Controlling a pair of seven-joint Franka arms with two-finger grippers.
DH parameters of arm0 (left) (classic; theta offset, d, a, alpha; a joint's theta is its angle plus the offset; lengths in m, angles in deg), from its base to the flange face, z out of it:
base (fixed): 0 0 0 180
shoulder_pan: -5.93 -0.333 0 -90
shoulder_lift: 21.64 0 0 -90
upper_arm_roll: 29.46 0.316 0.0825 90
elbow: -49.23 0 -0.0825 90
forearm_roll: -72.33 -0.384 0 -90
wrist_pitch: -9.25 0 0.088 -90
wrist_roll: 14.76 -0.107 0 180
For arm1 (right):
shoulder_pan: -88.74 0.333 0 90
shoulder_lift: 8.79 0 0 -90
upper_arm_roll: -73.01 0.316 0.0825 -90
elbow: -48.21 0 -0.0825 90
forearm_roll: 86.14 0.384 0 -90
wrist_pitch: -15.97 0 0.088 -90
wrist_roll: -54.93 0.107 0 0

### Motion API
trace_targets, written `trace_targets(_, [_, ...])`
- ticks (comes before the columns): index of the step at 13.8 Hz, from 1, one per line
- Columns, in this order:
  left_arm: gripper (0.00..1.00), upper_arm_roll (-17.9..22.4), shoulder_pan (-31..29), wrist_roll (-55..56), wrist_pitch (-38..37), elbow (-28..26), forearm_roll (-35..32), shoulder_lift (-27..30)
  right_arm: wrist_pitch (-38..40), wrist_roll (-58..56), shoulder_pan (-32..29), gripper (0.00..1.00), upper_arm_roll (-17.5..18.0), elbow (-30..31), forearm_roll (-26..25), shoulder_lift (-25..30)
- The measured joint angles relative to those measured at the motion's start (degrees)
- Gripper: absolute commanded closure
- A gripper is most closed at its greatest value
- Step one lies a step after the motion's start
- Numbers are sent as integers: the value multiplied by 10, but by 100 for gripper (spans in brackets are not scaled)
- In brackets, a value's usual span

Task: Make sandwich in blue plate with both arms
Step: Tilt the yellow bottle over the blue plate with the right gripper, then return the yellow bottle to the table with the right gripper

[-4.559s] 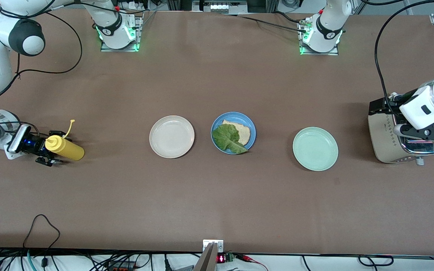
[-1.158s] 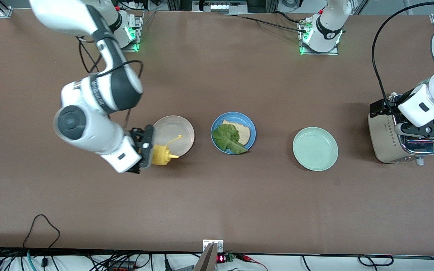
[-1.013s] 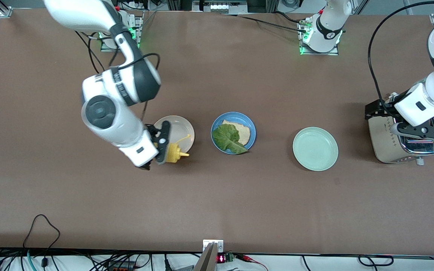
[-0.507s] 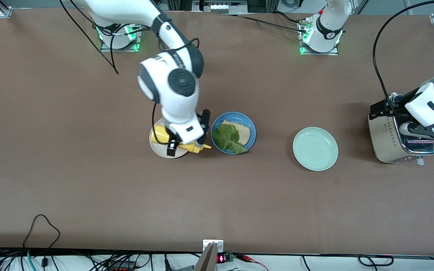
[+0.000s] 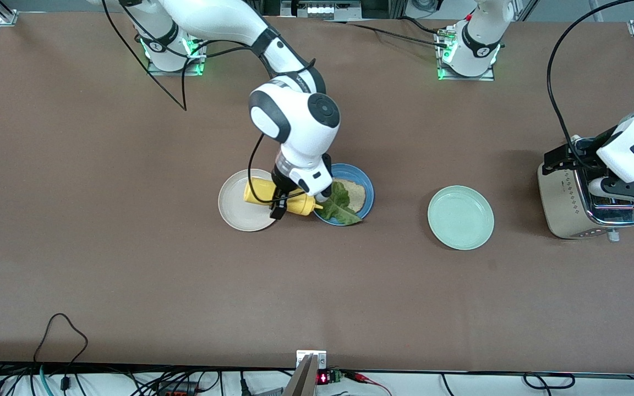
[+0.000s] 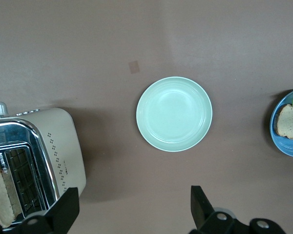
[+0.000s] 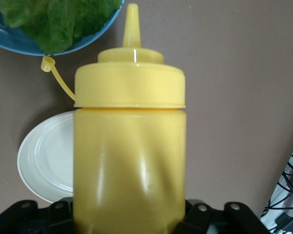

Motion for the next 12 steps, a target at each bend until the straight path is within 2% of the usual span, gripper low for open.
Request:
trace_targets(5, [0,0,-2,0,-9,-1,0,-1,2,6,8,65,-2,-1,-11,-6])
trace_targets(8, [0,0,-3,0,-14,-2,0,-1,20,-13,2,65,-16,-10,-10,3])
trace_targets(10, [0,0,-3,0,-15,-4,0,-2,27,-57,-28,65,-20,-17,23,32])
trace_targets(12, [0,0,-3,0,-16,-4,0,-3,31,-134,-79,65,-21,-21,92,76])
